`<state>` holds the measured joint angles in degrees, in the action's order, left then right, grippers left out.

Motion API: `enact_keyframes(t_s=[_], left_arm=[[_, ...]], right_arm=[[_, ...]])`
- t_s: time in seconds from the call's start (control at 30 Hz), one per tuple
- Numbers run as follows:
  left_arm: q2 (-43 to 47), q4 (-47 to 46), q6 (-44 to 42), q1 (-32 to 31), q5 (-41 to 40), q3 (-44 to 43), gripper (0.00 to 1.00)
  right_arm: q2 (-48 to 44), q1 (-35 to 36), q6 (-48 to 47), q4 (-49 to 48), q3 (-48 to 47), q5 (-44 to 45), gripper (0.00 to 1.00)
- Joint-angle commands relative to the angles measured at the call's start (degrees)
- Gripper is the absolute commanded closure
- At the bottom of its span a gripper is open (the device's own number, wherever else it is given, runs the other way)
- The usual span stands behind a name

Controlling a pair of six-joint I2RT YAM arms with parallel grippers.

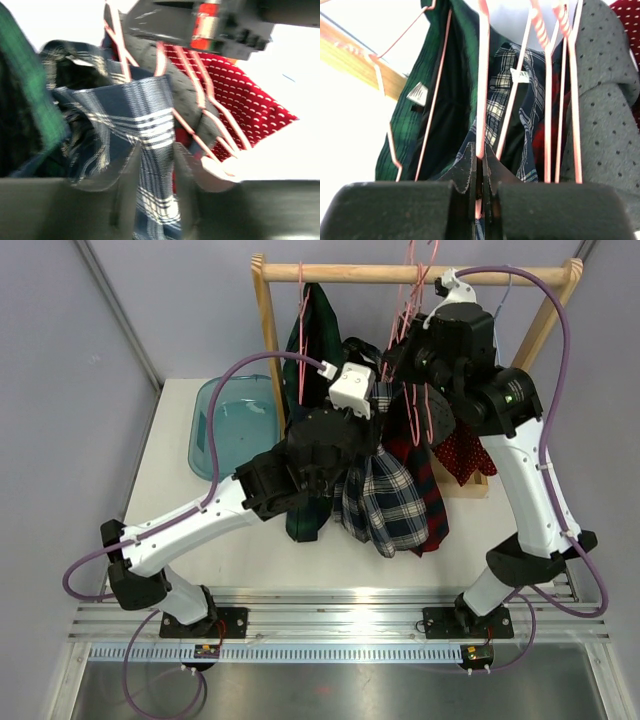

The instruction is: Remove the skirt from the hanger

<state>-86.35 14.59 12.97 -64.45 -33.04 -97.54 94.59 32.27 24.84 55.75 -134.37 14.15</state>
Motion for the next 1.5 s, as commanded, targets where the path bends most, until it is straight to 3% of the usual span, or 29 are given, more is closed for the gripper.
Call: enact_keyframes(t_s=[0.0, 0.17, 0.6, 0.87, 0.97, 1.03, 1.1, 1.13, 1.2, 1.23, 1.27, 1.3, 1.33, 1.37, 1.43, 1.47], left_arm=[[3.6, -2.0, -3.5, -1.6, -5.2, -2.7, 0.84], [6.1, -0.3, -3.9, -5.2, -8.5, -1.6, 1.00], [17.7, -1.2, 2.1, -12.8, -11.4, 16.1, 1.00], [18.7, -0.3, 3.9, -18.1, -15.7, 20.9, 1.00], [18.2, 1.9, 4.1, -19.7, -17.8, 20.2, 1.00], [17.2, 10.9, 4.3, -23.3, -20.9, 14.0, 1.00], [13.6, 17.7, -0.2, -31.8, -33.1, 3.7, 1.00], [11.9, 22.5, -3.1, -34.9, -43.0, -0.7, 1.00], [6.5, 22.3, -17.5, -42.6, -52.9, -7.9, 1.00], [5.1, 7.4, -27.4, -44.1, -57.1, -11.3, 1.00], [4.7, -8.4, -59.1, -45.1, -61.0, -10.2, 1.00], [4.3, -27.4, -77.0, -47.5, -59.8, -8.3, 1.00], [1.4, -60.7, -92.6, -48.7, -58.5, -9.6, 1.00], [-0.9, -71.7, -114.6, -49.5, -56.1, -13.6, 1.00], [-7.9, -84.8, -126.9, -50.1, -54.5, -22.4, 1.00], [-10.0, -85.5, -133.3, -50.2, -52.4, -30.4, 1.00]], right_arm=[[-9.1, 0.7, -0.3, -6.1, 2.8, -4.4, 1.00], [-12.8, 0.9, 0.5, -7.2, 4.3, -4.4, 1.00], [-13.1, 0.8, -0.1, -4.3, -4.0, -1.1, 1.00], [-15.6, 0.8, 1.5, -4.9, -1.2, -1.8, 1.00], [-18.2, 0.9, 2.2, -4.4, 1.4, -2.8, 1.00], [-21.5, 0.9, 1.9, -3.3, 3.9, -3.0, 1.00], [-24.7, 0.8, 1.4, -3.1, 8.1, -3.0, 1.00], [-28.6, 0.8, 0.8, -3.4, 10.1, -3.9, 1.00], [-33.2, 0.8, -0.1, -6.0, 16.8, -4.4, 1.00], [-35.5, 0.8, -0.3, -6.6, 18.9, -4.4, 1.00], [-39.4, 0.8, -0.2, -7.0, 21.8, -4.4, 1.00], [-41.0, 0.8, -0.4, -6.6, 22.6, -4.0, 1.00], [-43.4, 0.8, -0.4, -5.9, 23.1, -3.7, 1.00], [-44.5, 0.8, -0.3, -5.0, 23.1, -3.5, 1.00], [-46.4, 0.8, 0.1, -1.8, 22.8, -3.2, 1.00], [-48.6, 0.8, 0.3, -0.9, 22.9, -2.6, 1.00]])
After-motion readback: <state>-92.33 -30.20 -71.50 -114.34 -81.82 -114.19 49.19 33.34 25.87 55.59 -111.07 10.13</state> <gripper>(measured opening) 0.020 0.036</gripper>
